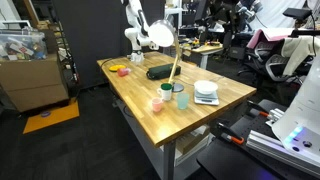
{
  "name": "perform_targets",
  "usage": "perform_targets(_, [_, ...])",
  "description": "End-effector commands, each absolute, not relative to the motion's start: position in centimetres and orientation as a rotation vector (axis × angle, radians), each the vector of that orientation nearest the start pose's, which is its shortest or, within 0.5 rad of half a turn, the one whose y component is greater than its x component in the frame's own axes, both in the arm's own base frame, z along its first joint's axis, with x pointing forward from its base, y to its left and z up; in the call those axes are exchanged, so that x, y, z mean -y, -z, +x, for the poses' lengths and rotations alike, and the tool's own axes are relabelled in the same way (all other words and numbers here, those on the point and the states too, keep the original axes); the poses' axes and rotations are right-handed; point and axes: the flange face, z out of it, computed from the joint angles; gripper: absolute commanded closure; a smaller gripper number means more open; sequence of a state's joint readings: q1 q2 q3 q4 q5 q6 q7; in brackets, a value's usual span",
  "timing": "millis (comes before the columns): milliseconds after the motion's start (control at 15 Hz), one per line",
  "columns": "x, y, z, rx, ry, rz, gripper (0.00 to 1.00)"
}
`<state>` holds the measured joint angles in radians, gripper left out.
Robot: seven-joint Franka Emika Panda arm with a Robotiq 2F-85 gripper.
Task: Press a button on the scale
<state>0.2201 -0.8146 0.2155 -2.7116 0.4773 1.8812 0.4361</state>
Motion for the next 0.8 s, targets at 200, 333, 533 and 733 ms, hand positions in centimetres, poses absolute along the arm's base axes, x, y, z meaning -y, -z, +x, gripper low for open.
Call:
perform_targets(200, [-15.3,-44.4,27.0,-0.367,-0.203,-2.85,0.0])
perform_targets(333, [-14.1,-42.4,27.1,-0.437,-0.246,-2.84,0.0])
perform_targets(533, [-12.5,-40.4,28.2,-0.562,-0.283,-2.844,0.0])
perform_targets(733, [-10.9,-39.6,30.3,-0.778,-0.177,-2.823,0.0])
